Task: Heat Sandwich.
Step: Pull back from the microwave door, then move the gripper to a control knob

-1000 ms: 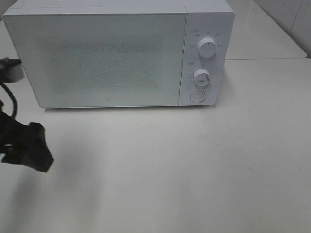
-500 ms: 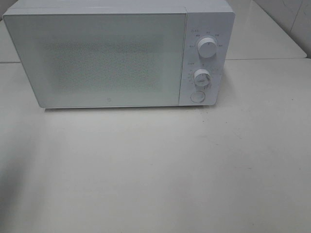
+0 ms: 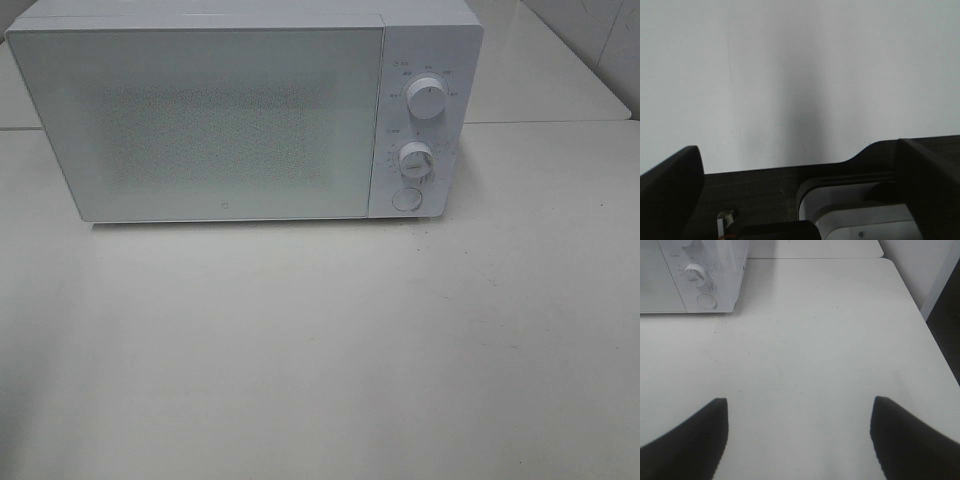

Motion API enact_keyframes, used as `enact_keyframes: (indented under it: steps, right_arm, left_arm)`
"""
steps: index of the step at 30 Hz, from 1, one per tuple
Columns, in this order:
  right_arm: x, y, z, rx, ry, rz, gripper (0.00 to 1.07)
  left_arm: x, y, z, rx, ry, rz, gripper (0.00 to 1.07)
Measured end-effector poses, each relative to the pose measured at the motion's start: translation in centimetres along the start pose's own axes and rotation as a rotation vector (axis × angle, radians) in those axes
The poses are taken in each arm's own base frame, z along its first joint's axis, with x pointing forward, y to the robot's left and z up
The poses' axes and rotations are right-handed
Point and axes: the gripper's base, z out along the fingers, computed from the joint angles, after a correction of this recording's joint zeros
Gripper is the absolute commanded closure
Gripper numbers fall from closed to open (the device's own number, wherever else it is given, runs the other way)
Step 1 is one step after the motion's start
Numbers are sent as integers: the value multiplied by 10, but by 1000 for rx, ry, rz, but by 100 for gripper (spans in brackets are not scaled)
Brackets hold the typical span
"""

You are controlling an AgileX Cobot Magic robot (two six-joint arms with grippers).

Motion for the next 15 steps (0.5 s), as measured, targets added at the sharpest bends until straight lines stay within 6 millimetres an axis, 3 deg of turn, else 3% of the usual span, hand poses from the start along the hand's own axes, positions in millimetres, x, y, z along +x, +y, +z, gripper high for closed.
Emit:
enact_keyframes:
  steps: [6, 15]
  right_arm:
    - [0, 0, 0, 0, 0, 0, 32]
    - [0, 0, 0, 0, 0, 0, 32]
  left_arm:
    - [34, -3, -10, -8, -143, 17, 9]
    - [60, -7, -26, -21, -377, 26, 9]
